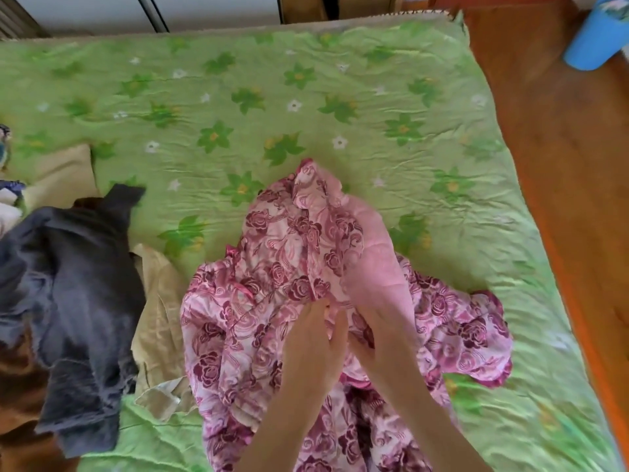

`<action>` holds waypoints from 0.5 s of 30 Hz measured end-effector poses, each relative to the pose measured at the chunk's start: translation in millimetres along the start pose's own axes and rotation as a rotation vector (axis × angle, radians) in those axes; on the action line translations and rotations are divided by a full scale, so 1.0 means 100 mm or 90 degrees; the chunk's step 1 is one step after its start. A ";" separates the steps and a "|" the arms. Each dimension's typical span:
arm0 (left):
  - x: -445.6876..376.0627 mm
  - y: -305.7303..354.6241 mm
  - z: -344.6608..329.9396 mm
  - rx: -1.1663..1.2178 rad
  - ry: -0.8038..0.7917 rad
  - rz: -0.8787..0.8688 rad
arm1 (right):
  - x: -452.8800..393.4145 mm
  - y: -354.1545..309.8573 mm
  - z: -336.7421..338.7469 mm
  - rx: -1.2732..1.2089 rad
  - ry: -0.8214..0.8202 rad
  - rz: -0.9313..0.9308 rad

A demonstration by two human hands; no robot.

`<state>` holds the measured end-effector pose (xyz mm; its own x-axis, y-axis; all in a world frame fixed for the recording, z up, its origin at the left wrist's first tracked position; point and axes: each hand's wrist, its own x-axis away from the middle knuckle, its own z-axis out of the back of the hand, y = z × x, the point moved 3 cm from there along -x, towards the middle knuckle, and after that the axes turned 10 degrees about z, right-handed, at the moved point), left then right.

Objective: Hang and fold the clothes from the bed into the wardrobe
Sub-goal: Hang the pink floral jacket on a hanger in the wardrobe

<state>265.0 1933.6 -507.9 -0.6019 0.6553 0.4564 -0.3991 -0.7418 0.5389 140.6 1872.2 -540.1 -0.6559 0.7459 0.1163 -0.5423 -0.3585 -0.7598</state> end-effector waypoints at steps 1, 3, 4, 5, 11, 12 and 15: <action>0.01 0.02 -0.01 0.010 -0.017 0.023 | 0.08 -0.06 -0.03 -0.028 0.005 0.004; 0.04 0.03 0.00 0.021 -0.025 0.074 | 0.25 -0.23 -0.04 -0.074 0.013 0.013; 0.07 0.05 0.04 0.030 -0.027 0.092 | 0.35 -0.30 -0.04 -0.100 0.004 0.014; 0.11 0.07 0.08 0.039 -0.034 0.104 | 0.45 -0.36 -0.03 -0.132 -0.008 0.014; 0.62 0.23 0.40 0.007 -0.031 0.088 | 1.04 -0.75 0.36 -0.230 -0.076 0.010; 0.74 0.27 0.46 0.026 -0.027 0.075 | 1.07 -0.80 0.47 -0.219 -0.052 0.015; 1.15 0.38 0.66 0.112 -0.046 0.041 | 0.98 -0.92 0.79 -0.104 0.014 0.061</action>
<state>226.6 1990.2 -388.2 -0.5677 0.6212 0.5402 -0.2309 -0.7500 0.6199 84.8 1933.4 -408.1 -0.6877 0.7255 0.0257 -0.3846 -0.3341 -0.8605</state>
